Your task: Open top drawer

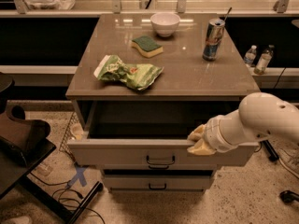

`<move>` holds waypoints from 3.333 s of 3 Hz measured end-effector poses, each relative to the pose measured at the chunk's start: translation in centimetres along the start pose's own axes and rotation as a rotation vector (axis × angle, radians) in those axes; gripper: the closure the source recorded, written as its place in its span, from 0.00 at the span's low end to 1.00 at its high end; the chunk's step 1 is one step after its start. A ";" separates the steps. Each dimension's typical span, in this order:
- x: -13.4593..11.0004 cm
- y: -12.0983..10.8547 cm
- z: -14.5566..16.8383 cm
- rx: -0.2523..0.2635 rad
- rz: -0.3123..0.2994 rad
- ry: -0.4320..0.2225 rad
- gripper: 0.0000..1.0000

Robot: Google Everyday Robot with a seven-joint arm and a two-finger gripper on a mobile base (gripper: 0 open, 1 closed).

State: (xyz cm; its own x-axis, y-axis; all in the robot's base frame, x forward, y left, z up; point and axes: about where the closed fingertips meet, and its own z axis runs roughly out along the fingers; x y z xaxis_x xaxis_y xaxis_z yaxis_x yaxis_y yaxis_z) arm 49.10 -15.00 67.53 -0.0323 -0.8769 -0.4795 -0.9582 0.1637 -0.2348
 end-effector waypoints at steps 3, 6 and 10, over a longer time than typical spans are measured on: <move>1.3 1.5 -0.6 -0.024 0.027 -0.001 1.00; 2.9 5.0 -3.7 -0.055 0.060 0.039 1.00; 3.7 1.2 -9.3 -0.015 0.034 0.188 1.00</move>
Offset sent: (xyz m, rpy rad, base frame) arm -0.0435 -0.0333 -0.0125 0.0260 0.0875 -0.0345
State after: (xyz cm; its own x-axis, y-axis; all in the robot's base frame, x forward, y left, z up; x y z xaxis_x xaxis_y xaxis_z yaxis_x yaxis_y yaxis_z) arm 45.14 -22.23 73.38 -0.1164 -0.9403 -0.3199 -0.9597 0.1894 -0.2076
